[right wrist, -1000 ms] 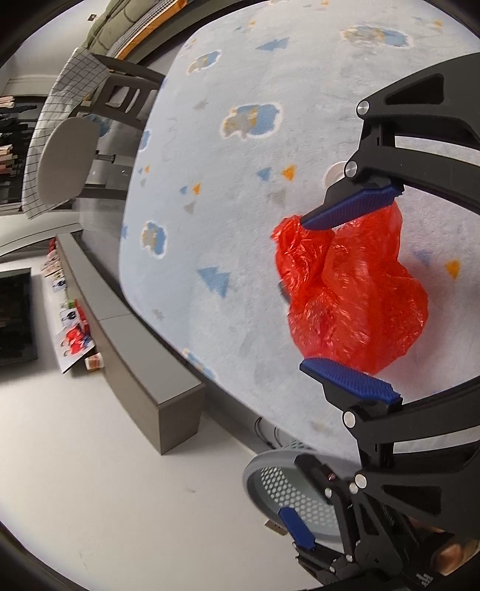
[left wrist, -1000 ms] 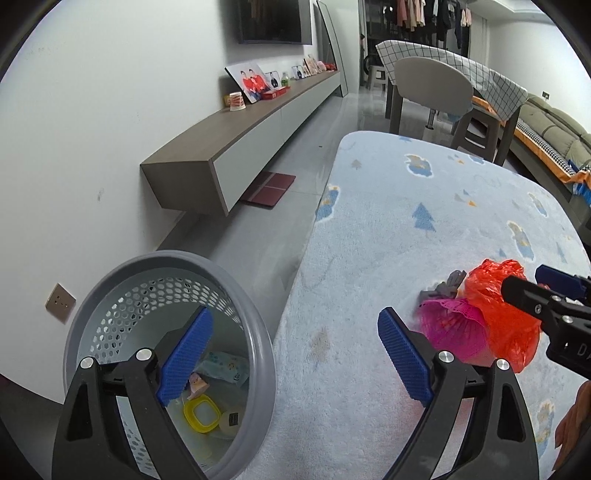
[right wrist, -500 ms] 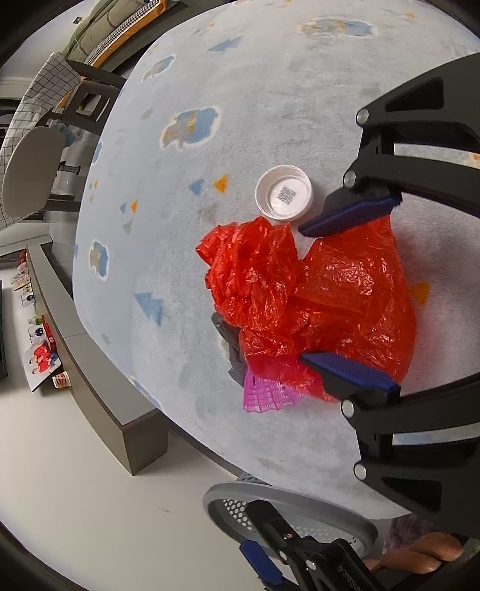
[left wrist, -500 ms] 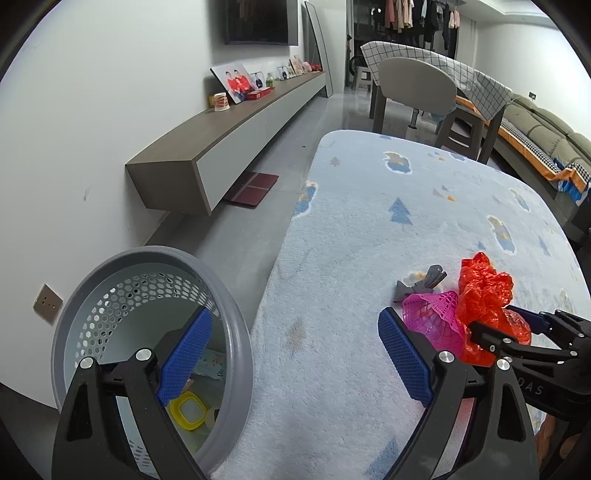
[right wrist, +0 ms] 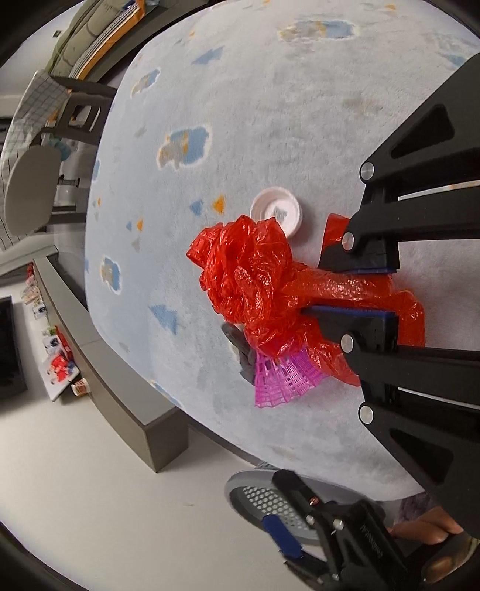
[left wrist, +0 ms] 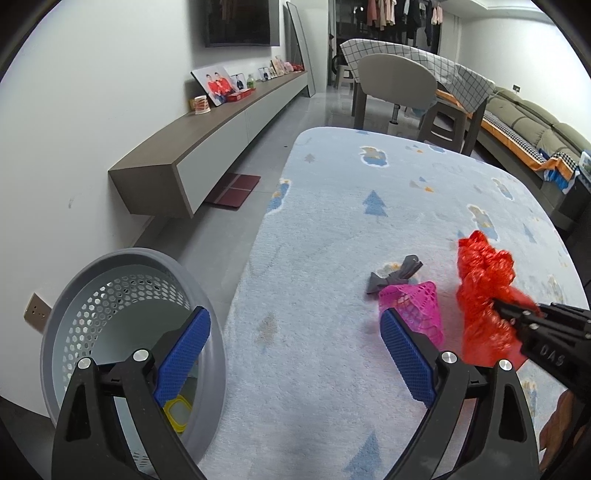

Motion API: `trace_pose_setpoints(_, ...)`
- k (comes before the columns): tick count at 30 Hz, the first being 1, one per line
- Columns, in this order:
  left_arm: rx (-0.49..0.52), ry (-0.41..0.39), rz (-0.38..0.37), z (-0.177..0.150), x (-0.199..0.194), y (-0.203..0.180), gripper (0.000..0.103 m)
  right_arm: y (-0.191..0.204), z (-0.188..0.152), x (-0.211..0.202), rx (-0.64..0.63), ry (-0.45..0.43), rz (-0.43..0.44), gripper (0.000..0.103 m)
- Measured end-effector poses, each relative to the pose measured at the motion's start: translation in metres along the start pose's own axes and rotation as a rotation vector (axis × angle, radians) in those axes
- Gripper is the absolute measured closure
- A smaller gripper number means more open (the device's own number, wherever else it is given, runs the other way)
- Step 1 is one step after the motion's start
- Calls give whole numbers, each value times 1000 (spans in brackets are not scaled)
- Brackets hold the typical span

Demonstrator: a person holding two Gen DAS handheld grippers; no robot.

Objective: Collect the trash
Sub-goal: 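Grasp the pink mesh cone with the left tool while the right tool holds the bag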

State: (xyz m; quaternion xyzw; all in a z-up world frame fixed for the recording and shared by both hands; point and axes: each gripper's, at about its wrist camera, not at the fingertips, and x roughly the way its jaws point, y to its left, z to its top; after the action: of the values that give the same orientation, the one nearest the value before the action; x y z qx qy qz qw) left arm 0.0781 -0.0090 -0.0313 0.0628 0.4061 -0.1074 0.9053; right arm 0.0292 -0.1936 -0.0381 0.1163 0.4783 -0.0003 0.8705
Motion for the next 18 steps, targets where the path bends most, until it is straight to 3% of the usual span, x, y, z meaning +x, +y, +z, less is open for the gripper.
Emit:
trace_pose_setpoints(9,59,1,-56,-8,6,-32,9,-37,-13,-47,102,-87,-5,91)
trace_pose_setpoints(18,89,32,-78,-14,26,-63,9,-73,-30,-55,185,-81,-5,91)
